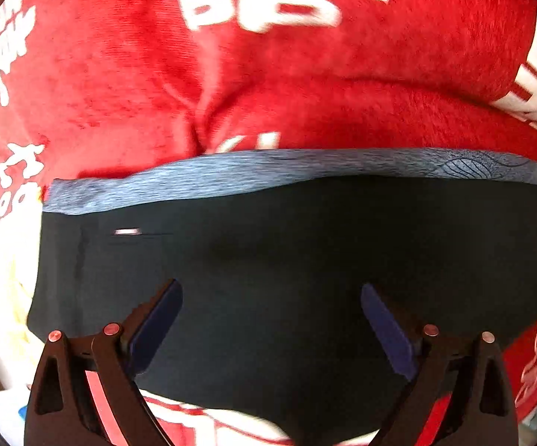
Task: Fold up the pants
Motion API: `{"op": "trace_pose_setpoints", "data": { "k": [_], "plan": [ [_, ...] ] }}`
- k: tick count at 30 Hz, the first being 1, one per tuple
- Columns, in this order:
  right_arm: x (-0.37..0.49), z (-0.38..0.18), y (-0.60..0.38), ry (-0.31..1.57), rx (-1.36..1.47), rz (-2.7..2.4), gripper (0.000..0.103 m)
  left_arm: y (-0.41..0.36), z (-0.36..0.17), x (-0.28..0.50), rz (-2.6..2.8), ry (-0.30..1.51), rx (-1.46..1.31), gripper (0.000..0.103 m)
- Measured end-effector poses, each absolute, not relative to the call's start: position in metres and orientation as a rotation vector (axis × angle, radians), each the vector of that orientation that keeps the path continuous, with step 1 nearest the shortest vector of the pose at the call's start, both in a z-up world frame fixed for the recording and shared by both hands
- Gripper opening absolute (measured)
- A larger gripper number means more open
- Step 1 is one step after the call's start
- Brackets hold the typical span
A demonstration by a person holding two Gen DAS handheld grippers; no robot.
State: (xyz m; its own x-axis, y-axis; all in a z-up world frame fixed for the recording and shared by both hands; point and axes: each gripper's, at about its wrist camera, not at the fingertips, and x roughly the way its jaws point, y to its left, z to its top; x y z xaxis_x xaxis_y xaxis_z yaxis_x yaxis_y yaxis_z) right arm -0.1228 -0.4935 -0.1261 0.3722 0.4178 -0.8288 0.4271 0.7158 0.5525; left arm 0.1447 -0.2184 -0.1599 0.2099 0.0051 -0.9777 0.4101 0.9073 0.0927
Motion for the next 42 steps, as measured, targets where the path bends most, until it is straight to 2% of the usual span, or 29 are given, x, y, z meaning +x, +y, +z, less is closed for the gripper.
{"op": "trace_pose_setpoints", "data": {
  "k": [3,7,14,20,21,22,23,29,38,40,41,42],
  "plan": [
    [-0.109,-0.147,-0.445,1.195,1.049,0.104,0.053,-0.187,-0.161,0.159,-0.293,1.354,0.363,0.098],
    [-0.099,-0.174,-0.406,1.173,1.183,0.145,0.053,-0.173,-0.167,0.160,-0.303,1.369,0.352,0.098],
    [-0.080,-0.190,-0.378,1.220,1.169,0.108,0.053,-0.172,-0.173,0.142,-0.361,1.385,0.299,0.098],
    [-0.070,-0.193,-0.391,1.175,1.178,0.049,0.053,-0.187,-0.173,0.137,-0.392,1.374,0.295,0.098],
    [-0.069,-0.196,-0.392,1.175,1.193,0.040,0.049,-0.192,-0.174,0.136,-0.402,1.371,0.298,0.098],
    [-0.068,-0.199,-0.393,1.177,1.215,0.023,0.039,-0.196,-0.176,0.136,-0.409,1.367,0.305,0.098],
    [-0.070,-0.200,-0.395,1.187,1.213,0.003,0.009,-0.201,-0.178,0.135,-0.417,1.365,0.318,0.098],
    [-0.081,-0.172,-0.383,1.180,1.045,-0.015,0.009,-0.214,-0.180,0.090,-0.493,1.356,0.432,0.098],
    [-0.095,-0.186,-0.373,1.226,0.946,-0.033,0.010,-0.207,-0.197,0.075,-0.460,1.356,0.388,0.099],
    [-0.097,-0.182,-0.375,1.258,0.937,-0.038,0.022,-0.211,-0.194,0.076,-0.459,1.359,0.413,0.099],
    [-0.099,-0.178,-0.377,1.283,0.917,-0.054,0.032,-0.210,-0.189,0.079,-0.457,1.360,0.424,0.099],
    [-0.100,-0.171,-0.379,1.287,0.888,-0.066,0.032,-0.212,-0.183,0.083,-0.454,1.353,0.427,0.099]
  ]
}}
